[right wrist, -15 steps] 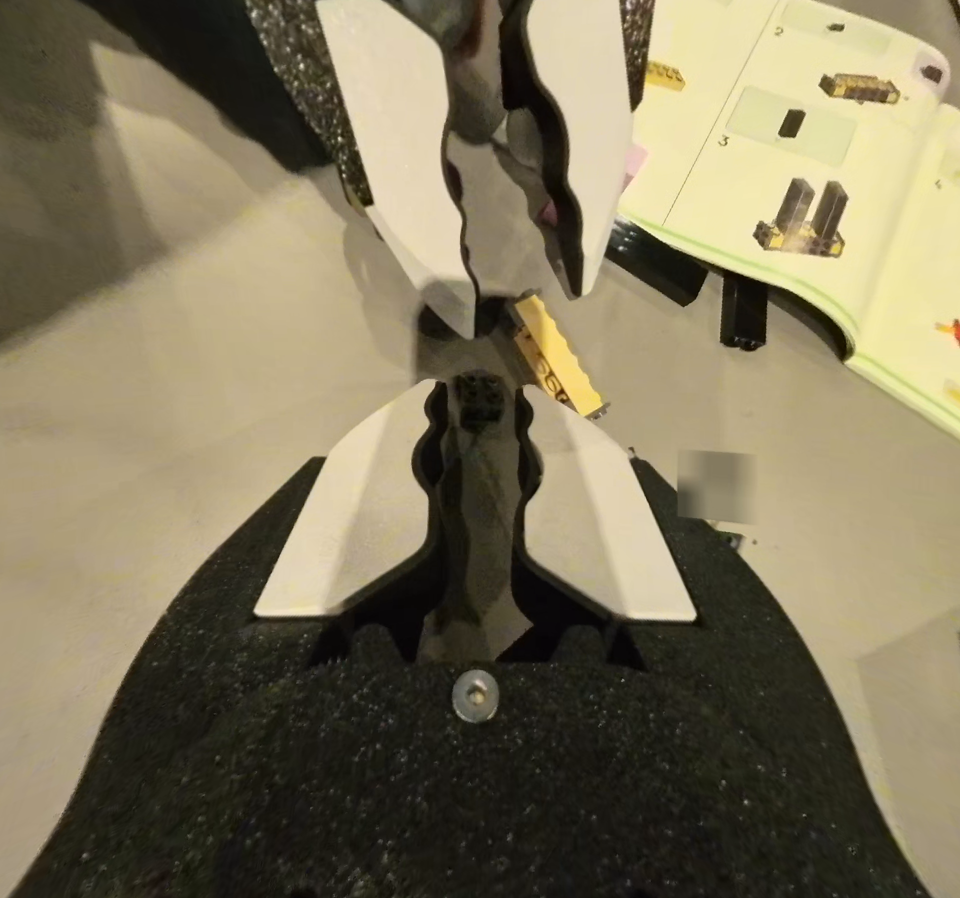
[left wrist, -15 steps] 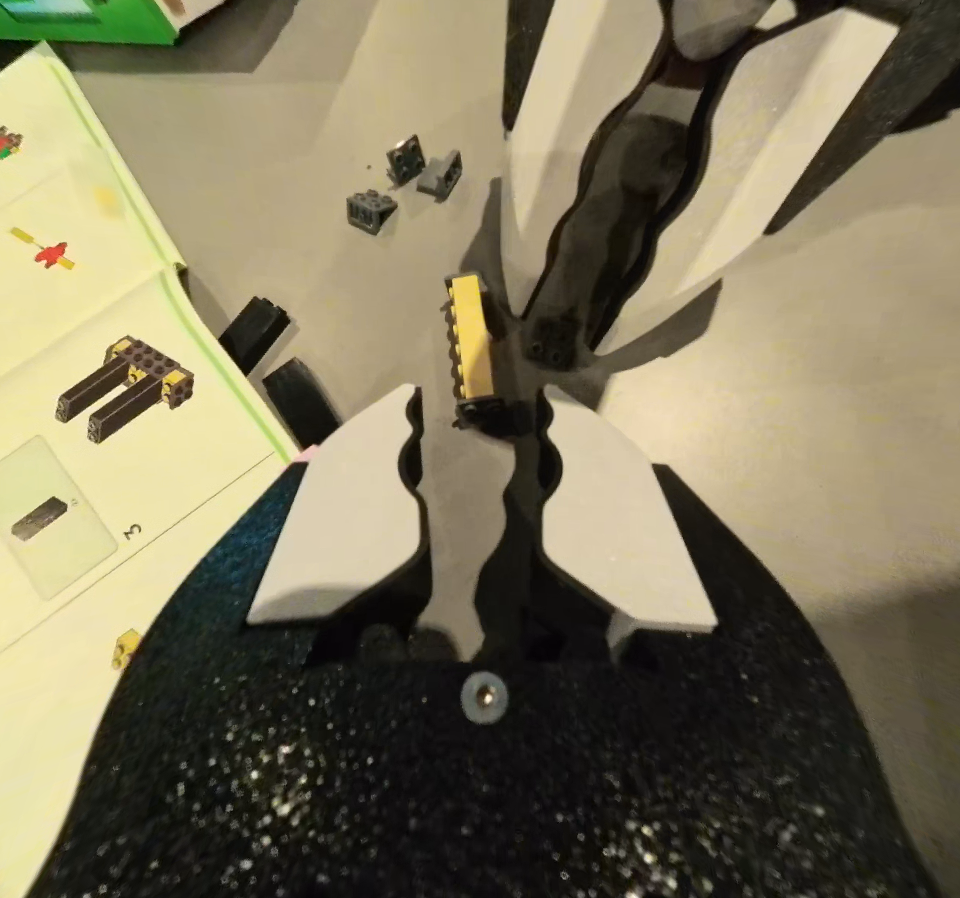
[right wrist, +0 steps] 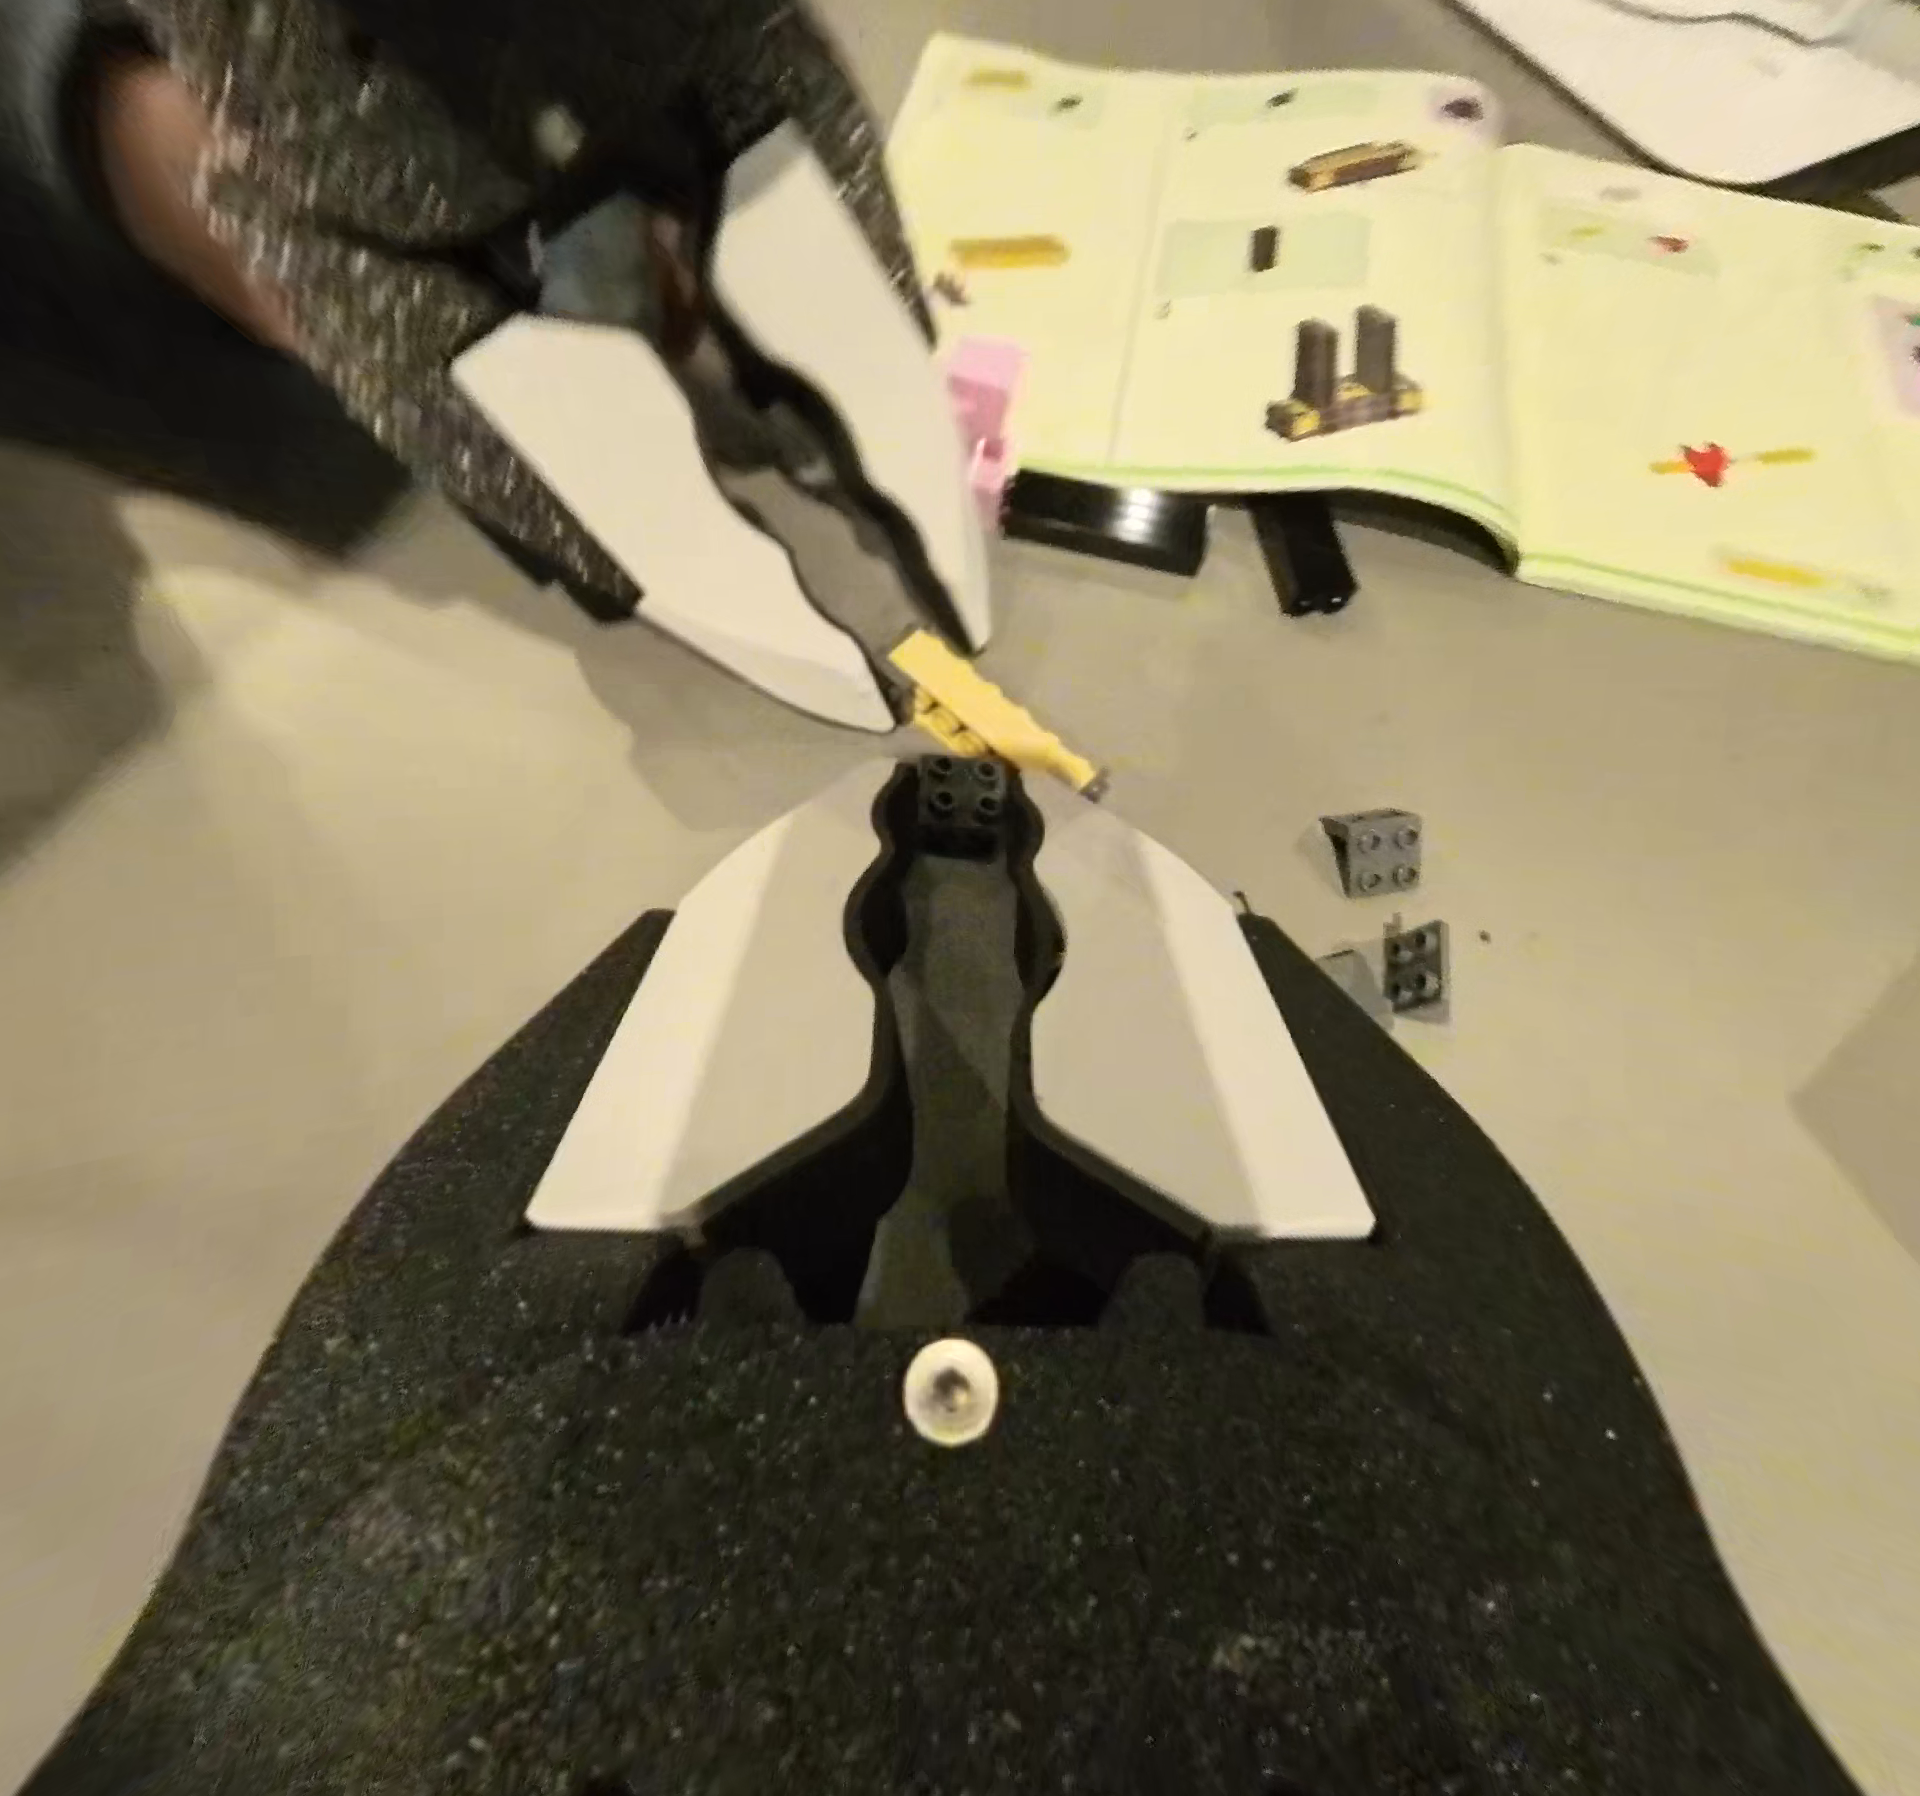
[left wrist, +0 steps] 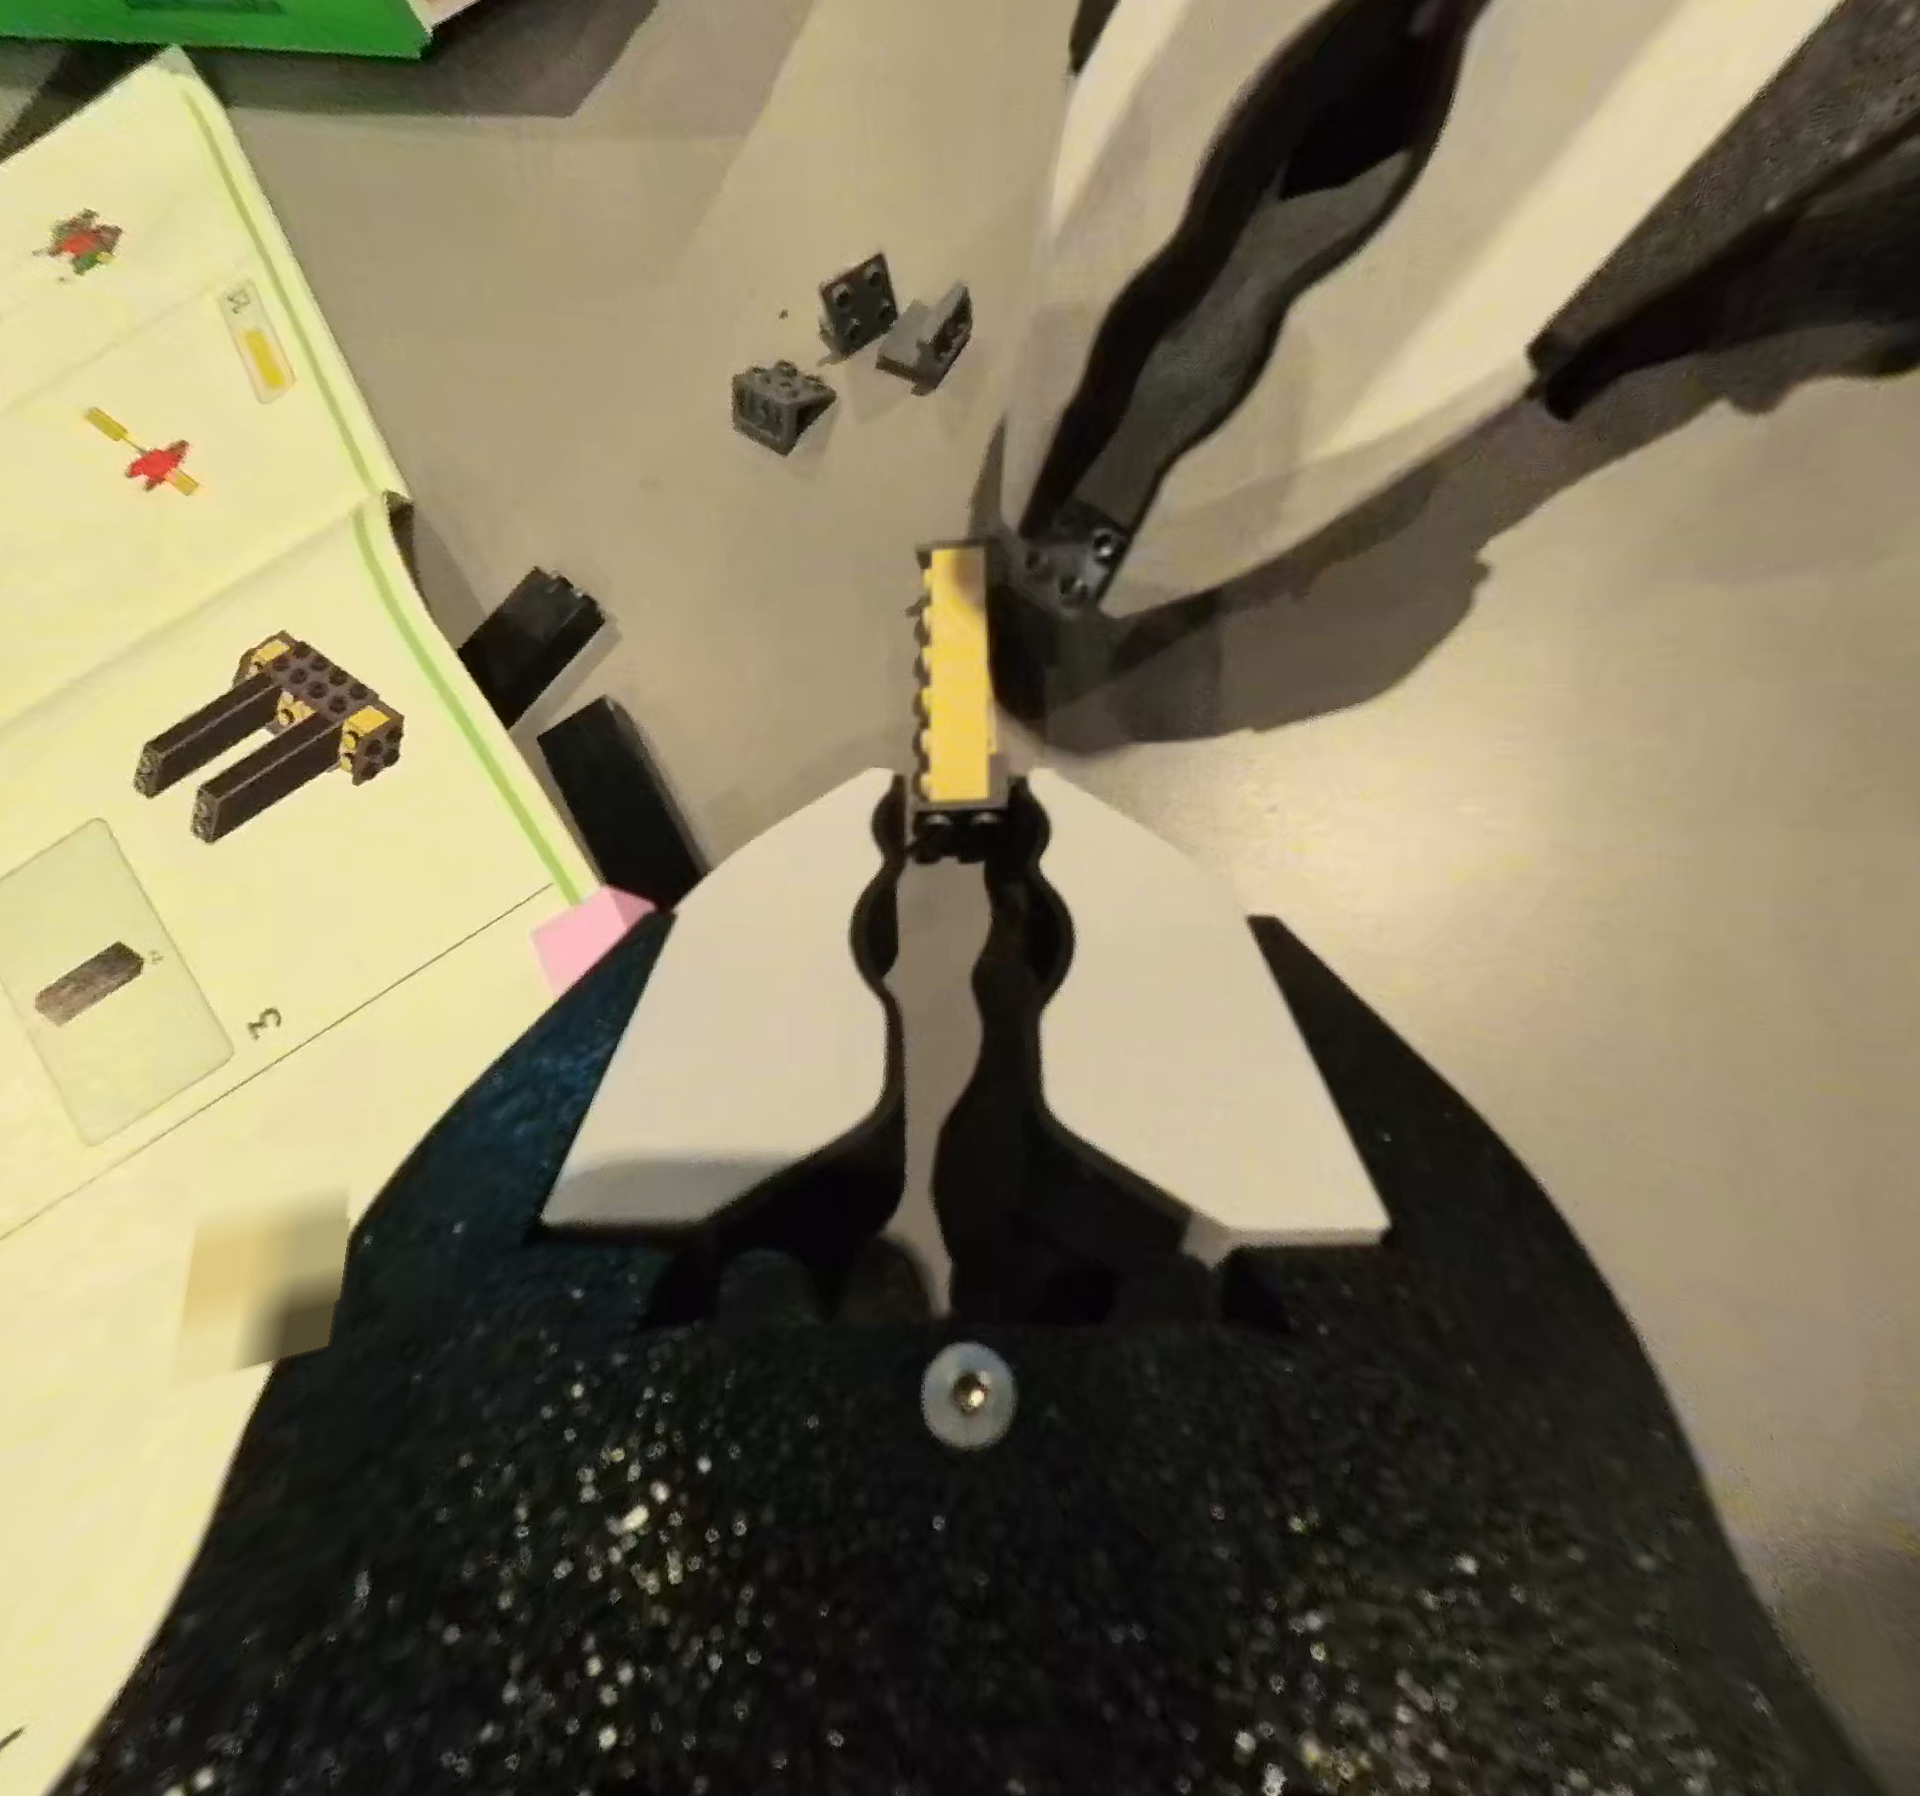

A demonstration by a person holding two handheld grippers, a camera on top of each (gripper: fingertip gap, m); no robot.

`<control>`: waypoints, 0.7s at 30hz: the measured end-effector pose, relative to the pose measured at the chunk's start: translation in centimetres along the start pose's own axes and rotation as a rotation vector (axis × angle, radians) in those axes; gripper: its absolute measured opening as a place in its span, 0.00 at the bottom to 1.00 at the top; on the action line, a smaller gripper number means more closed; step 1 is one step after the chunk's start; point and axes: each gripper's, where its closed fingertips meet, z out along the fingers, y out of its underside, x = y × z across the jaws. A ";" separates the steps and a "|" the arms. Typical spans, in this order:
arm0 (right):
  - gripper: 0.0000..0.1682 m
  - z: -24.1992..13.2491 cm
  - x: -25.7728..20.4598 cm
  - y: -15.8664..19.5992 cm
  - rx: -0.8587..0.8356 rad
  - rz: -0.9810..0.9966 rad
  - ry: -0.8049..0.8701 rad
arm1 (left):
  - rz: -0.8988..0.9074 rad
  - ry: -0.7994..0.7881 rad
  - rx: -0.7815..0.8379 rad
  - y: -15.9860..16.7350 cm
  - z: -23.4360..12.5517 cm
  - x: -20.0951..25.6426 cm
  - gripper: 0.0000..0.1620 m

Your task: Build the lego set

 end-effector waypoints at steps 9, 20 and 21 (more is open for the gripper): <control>0.09 1.0 0.4 -1.9 0.089 0.157 0.146 | 0.009 -0.098 0.001 -0.1 -0.1 -0.4 0.10; 0.09 0.7 0.9 -2.3 0.159 0.343 0.166 | -0.073 -0.030 0.062 -0.5 -1.0 0.6 0.24; 0.09 0.7 1.0 -2.2 0.155 0.355 0.177 | -0.066 -0.036 0.048 -0.2 -1.1 0.4 0.23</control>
